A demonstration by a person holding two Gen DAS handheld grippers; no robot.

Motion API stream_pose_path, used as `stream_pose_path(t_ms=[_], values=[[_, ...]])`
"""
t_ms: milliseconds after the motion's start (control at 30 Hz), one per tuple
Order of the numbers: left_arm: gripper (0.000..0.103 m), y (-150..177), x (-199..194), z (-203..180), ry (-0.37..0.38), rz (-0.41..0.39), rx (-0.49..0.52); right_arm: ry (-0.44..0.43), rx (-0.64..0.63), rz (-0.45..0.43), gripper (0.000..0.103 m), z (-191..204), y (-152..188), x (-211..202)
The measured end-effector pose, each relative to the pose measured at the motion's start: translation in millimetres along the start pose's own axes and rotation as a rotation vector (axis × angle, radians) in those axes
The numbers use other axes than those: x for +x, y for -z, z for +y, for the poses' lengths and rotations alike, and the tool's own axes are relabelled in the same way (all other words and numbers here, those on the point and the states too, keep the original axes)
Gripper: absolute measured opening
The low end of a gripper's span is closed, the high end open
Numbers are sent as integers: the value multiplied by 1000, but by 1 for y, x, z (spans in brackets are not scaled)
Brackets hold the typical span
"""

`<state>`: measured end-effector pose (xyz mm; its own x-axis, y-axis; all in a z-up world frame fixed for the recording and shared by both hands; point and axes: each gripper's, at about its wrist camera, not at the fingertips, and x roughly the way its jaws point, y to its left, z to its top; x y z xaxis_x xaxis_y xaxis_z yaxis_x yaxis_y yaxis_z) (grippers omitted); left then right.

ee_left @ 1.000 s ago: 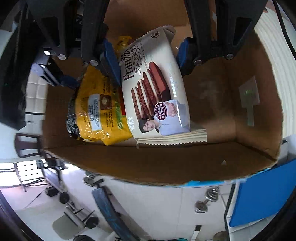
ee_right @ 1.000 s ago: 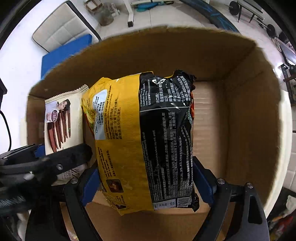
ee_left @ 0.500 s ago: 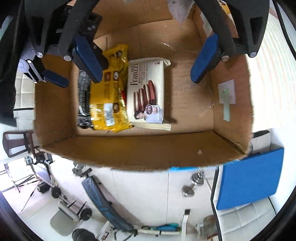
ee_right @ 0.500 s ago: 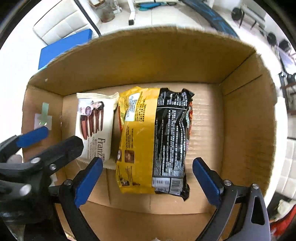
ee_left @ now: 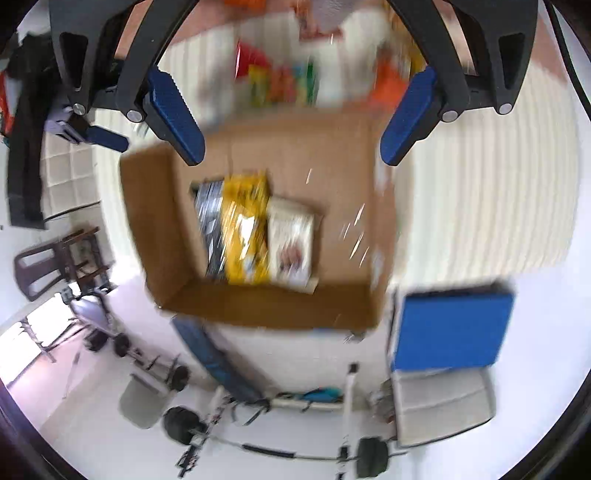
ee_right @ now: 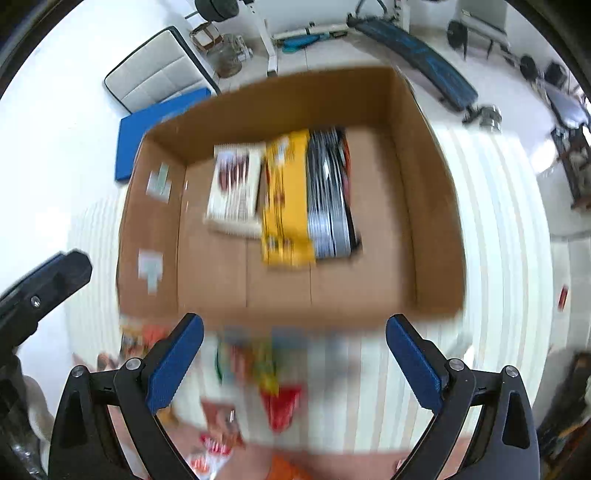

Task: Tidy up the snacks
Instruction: 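Carry both packets into the cardboard box and open both grippers, then grasp the red-brown biscuit packet with the left gripper while the right grasps the orange packet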

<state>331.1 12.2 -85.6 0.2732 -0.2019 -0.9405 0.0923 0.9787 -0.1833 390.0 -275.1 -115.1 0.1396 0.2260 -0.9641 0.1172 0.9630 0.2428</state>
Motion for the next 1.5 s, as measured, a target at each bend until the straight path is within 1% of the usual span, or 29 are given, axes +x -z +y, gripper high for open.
stream_pose_path(t_ms=[33,100,133,167,200,300,333,367,467,533,633,667,700,733,767,800,867,933,1033,1067,1100,1200,1267,1333,1367,1400,1433,1500], values=[[97,18,1,3,-9,22,-11,-9,13,11,101,-5,17,-1],[97,54,1,7,-40,57,-31,-16,47,59,101,-18,64,3],[97,74,3,8,-57,80,-36,-17,55,82,101,-24,80,6],[97,99,7,10,-82,115,-39,-8,69,115,101,-34,103,9],[98,117,12,9,-100,140,-46,-2,91,140,101,-41,118,13],[97,173,26,14,-127,229,-96,-54,176,271,101,-54,172,37],[97,184,40,12,-133,255,-107,-72,199,313,101,-55,186,47],[97,201,47,16,-147,292,-125,-95,219,378,101,-53,206,61],[97,232,54,27,-183,344,-163,-142,258,508,101,-42,246,94],[97,246,62,35,-213,362,-180,-138,277,558,101,-34,263,113],[97,255,71,45,-252,383,-199,-102,302,591,97,-26,281,137],[97,255,73,49,-254,384,-208,-97,298,596,89,-23,284,142],[97,255,75,51,-256,387,-213,-76,264,605,72,-17,286,148],[97,253,76,51,-256,389,-217,-44,230,611,70,-13,286,152],[97,250,78,53,-245,387,-224,-14,193,602,60,-9,286,151],[97,246,79,53,-234,383,-229,10,147,585,59,-5,284,148],[97,238,84,53,-210,378,-238,69,58,523,58,-4,278,138],[97,227,91,52,-171,385,-252,112,15,479,57,-14,268,129],[97,212,111,46,-125,405,-254,167,7,432,57,-42,248,118],[97,206,120,44,-110,418,-253,177,8,428,57,-52,242,117],[97,201,129,42,-93,434,-258,179,16,426,58,-61,236,115],[97,191,153,38,-67,473,-263,146,47,436,60,-80,223,116],[97,186,165,37,-78,487,-260,91,83,431,65,-89,218,113],[95,183,173,35,-92,492,-249,66,104,431,68,-94,216,110],[86,181,176,32,-102,490,-234,56,108,431,70,-94,216,109],[70,178,179,30,-115,493,-221,62,107,432,70,-95,217,109],[69,178,180,26,-135,491,-207,71,111,430,70,-96,216,108],[57,176,179,19,-174,477,-161,98,122,435,70,-98,216,112]])
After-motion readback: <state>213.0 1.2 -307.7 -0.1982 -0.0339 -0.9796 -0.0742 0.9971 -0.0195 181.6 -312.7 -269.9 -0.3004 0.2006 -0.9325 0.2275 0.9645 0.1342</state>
